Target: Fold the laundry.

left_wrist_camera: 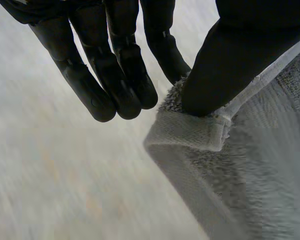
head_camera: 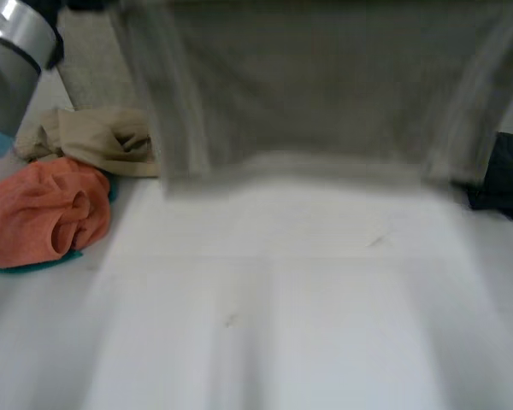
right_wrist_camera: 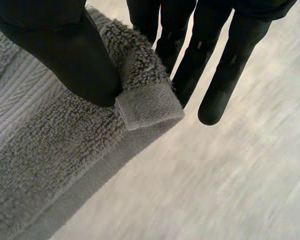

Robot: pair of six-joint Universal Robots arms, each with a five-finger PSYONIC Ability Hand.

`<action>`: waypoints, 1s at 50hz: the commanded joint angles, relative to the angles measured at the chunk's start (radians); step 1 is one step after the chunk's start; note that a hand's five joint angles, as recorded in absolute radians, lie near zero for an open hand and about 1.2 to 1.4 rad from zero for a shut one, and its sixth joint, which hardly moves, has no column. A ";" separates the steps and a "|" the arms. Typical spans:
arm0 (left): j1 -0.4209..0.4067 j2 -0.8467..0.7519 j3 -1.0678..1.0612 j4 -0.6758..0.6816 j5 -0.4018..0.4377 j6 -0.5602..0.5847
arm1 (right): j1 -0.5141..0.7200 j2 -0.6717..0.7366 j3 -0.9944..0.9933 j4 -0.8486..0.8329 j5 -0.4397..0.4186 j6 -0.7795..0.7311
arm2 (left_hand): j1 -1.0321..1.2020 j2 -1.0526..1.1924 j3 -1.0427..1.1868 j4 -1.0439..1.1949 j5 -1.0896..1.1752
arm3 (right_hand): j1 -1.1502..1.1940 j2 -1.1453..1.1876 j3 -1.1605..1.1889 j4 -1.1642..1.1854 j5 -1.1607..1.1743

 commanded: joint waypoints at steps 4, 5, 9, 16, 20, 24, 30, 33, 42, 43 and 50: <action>0.030 -0.012 -0.114 0.069 -0.013 -0.055 | 0.058 0.022 0.068 -0.040 -0.019 0.008 | 0.255 0.196 0.207 0.197 0.236 | 0.262 0.220 0.210 0.200 0.225; 0.033 -0.012 -0.129 0.066 -0.015 -0.052 | 0.061 0.031 0.067 -0.024 -0.024 0.006 | 0.255 0.196 0.207 0.197 0.236 | 0.262 0.220 0.210 0.200 0.225; 0.043 -0.016 -0.224 0.074 -0.012 -0.038 | 0.072 0.085 0.068 0.041 -0.044 -0.007 | 0.255 0.196 0.207 0.197 0.236 | 0.262 0.220 0.210 0.200 0.225; 0.048 -0.076 -0.416 0.099 0.001 0.020 | 0.083 0.209 0.107 0.180 -0.053 -0.113 | 0.255 0.196 0.207 0.197 0.236 | 0.262 0.220 0.210 0.200 0.225; 0.048 -0.113 -0.536 0.094 -0.001 0.066 | 0.094 0.255 0.169 0.258 -0.055 -0.221 | 0.255 0.196 0.207 0.197 0.236 | 0.262 0.220 0.210 0.200 0.225; 0.054 -0.090 -0.651 0.013 -0.025 0.137 | 0.074 0.260 0.248 0.351 -0.050 -0.326 | 0.255 0.196 0.207 0.197 0.236 | 0.262 0.220 0.210 0.200 0.225; 0.103 0.081 -0.853 -0.283 -0.039 0.267 | 0.019 0.125 0.406 0.627 0.009 -0.495 | 0.255 0.196 0.207 0.197 0.236 | 0.262 0.220 0.210 0.200 0.225; 0.140 0.189 -0.953 -0.428 0.025 0.353 | -0.027 0.036 0.481 0.794 0.042 -0.614 | 0.255 0.196 0.207 0.197 0.236 | 0.262 0.220 0.210 0.200 0.225; 0.231 0.333 -1.036 -0.621 0.228 0.573 | -0.084 -0.015 0.542 0.887 -0.030 -0.836 | 0.255 0.196 0.207 0.197 0.236 | 0.262 0.220 0.210 0.200 0.225; 0.224 0.318 -1.022 -0.615 0.225 0.571 | -0.078 -0.009 0.533 0.864 -0.032 -0.816 | 0.255 0.196 0.207 0.197 0.236 | 0.262 0.220 0.210 0.200 0.225; 0.126 0.117 -0.766 -0.511 0.070 0.450 | -0.029 0.111 0.429 0.651 -0.020 -0.635 | 0.255 0.196 0.207 0.197 0.236 | 0.262 0.220 0.210 0.200 0.225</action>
